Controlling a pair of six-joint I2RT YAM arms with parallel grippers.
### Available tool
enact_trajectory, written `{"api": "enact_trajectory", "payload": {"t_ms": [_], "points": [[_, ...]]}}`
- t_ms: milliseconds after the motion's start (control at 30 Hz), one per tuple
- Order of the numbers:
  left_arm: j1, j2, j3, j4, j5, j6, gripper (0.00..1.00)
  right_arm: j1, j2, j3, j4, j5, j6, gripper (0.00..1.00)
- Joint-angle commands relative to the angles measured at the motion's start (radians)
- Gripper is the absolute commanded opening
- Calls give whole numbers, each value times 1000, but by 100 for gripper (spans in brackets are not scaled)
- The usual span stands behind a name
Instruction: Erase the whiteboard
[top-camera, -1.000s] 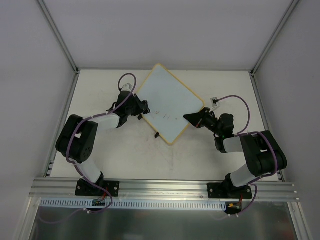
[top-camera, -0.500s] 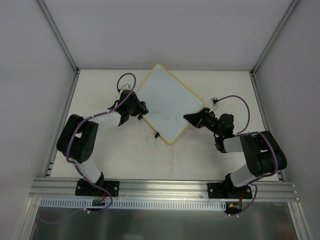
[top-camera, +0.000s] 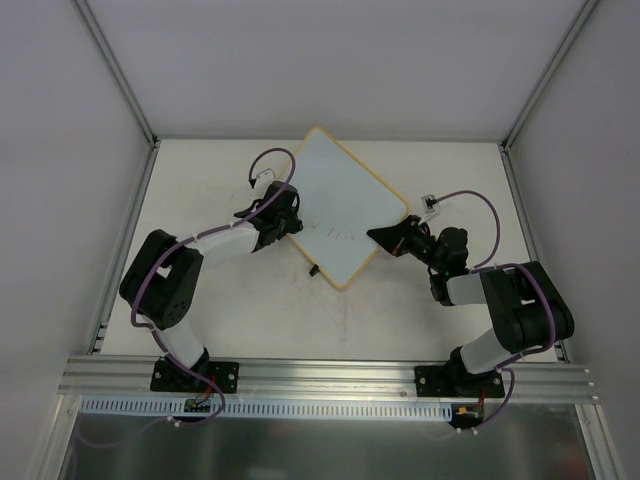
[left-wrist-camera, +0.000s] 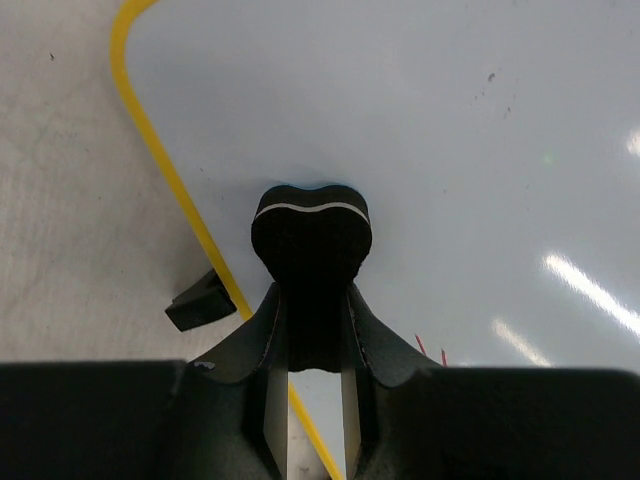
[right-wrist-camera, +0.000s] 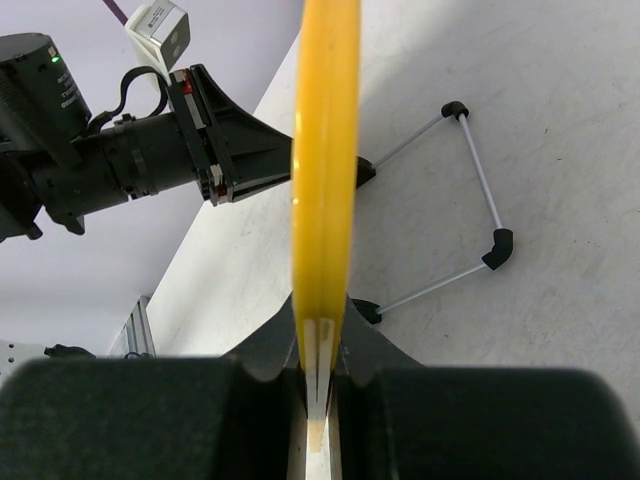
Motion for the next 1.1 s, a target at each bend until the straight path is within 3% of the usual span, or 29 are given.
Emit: {"api": "enact_trajectory", "payload": {"t_ms": [0,200,500,1067], "points": [[-108,-20,-41,-42,198,-47,0,43,-5,29,229,-179,-55,0],[-109,-80,-94,16,287,-23,0,45,-5,29,229,-181,-56,0],[-119,-39,-74,120,382,10,0,45,-11,26,229,-183,-58,0],[-247,49,15,288,570,384,0,43,-10,29,229,-186,-55,0]]}}
